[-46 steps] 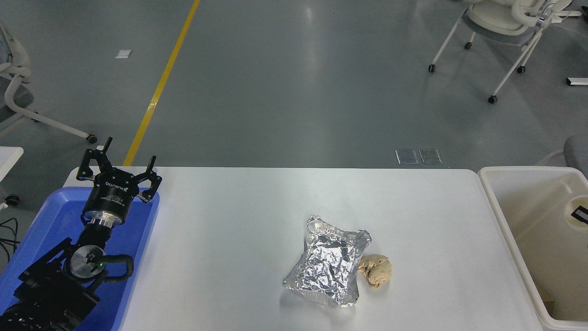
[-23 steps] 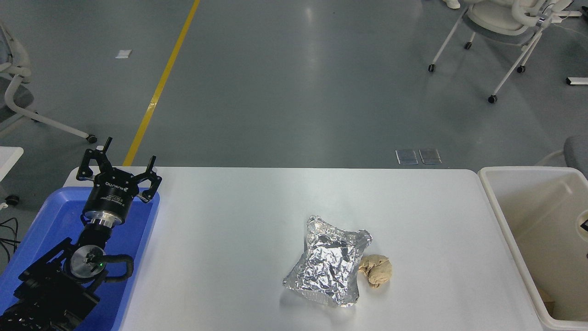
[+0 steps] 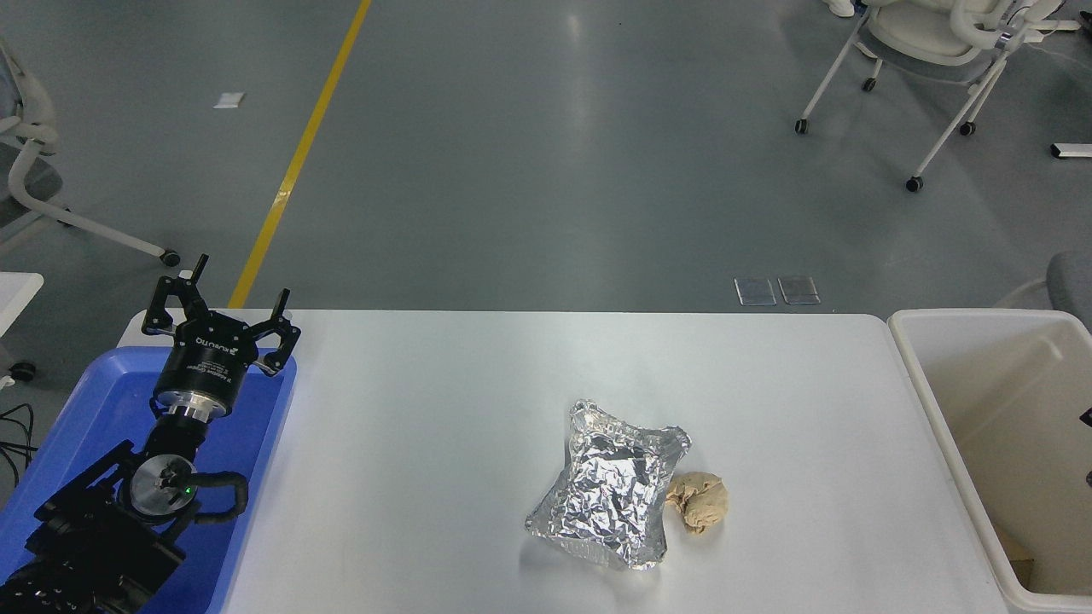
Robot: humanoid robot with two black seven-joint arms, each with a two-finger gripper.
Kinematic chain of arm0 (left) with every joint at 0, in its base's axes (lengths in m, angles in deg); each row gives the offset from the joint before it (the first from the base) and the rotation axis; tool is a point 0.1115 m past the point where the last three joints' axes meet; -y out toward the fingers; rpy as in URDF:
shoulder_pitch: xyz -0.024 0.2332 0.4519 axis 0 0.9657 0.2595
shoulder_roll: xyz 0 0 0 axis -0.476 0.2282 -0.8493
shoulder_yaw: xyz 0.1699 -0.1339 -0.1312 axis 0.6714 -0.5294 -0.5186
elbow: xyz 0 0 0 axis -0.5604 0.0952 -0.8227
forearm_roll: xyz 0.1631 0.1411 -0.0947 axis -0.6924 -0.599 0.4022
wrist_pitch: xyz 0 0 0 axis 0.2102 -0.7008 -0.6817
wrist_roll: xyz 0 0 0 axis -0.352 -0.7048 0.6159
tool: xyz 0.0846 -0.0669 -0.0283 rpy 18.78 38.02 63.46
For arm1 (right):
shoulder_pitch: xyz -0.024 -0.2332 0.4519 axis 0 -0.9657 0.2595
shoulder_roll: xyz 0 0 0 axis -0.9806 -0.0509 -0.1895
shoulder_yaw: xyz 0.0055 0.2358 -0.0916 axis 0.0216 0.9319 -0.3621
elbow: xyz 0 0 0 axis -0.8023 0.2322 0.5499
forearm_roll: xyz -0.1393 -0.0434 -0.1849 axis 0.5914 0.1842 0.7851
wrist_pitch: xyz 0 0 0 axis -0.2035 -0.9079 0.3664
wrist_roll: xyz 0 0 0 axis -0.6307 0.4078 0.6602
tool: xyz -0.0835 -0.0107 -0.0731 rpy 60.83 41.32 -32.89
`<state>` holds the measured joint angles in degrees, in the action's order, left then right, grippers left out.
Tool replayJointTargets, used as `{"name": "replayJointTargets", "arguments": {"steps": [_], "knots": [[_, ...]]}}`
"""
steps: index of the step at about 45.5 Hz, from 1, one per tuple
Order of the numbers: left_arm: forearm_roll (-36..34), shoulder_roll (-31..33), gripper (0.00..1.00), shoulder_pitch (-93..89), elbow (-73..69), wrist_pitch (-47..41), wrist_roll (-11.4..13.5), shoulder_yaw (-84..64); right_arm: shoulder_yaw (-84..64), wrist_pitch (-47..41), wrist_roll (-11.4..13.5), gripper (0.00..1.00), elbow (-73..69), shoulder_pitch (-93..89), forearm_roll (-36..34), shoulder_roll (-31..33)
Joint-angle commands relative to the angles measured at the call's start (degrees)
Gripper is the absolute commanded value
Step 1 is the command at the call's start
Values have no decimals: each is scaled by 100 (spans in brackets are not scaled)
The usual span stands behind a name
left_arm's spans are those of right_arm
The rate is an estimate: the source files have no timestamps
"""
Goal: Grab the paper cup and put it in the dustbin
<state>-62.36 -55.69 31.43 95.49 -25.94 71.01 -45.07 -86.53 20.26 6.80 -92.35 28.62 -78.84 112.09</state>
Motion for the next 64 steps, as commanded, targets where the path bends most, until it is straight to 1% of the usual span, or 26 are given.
{"name": "replayJointTargets", "arguments": {"steps": [1,3,6,9,10,11,12,15,19,25,29,34,38,39,50,59,64], "knots": [[0,0,100,0,0,0,-1,0,77,65,8,80,-387,277,7,78],[0,0,100,0,0,0,-1,0,77,65,8,80,-641,409,25,200],[0,0,100,0,0,0,8,0,-10,65,8,81,-1142,628,86,551],[0,0,100,0,0,0,-1,0,-63,21,8,82,-1896,1075,86,903],[0,9,100,-9,0,0,-1,0,-98,-23,8,86,-2143,1225,78,1000],[0,0,100,-9,0,0,-1,0,-151,-32,8,96,-2380,1384,78,1096],[0,0,100,-9,0,0,-1,0,-221,-41,8,100,-2618,1524,69,1211],[0,0,100,-9,0,0,-1,0,-432,-119,8,100,-3268,1868,-19,1440],[0,9,100,-9,0,0,-1,0,-634,-234,8,100,-4016,2394,-28,1536],[0,9,100,-9,0,0,-1,0,-1267,-252,8,100,-4597,3124,-72,1765],[0,9,100,-9,0,0,-1,0,-1820,-532,8,100,-4992,3809,-72,1722],[0,9,100,-9,9,0,-1,0,-2567,-1384,-1,100,-5309,4802,-72,1660],[-9,9,100,-9,0,0,-1,0,-2998,-2288,-1,100,-5353,5444,-72,1309],[-9,9,100,-18,9,0,-10,0,-3199,-2926,-1,100,-5353,5724,-63,1117],[-9,9,100,-18,9,0,-10,0,-3316,-5253,-1,100,-5371,6763,-37,632],[0,0,100,0,0,0,-1,0,-3290,-5253,-1,100,-5643,7774,42,52],[0,0,100,9,0,0,-1,0,-3166,-5253,8,100,-6047,8240,42,-63]]}}
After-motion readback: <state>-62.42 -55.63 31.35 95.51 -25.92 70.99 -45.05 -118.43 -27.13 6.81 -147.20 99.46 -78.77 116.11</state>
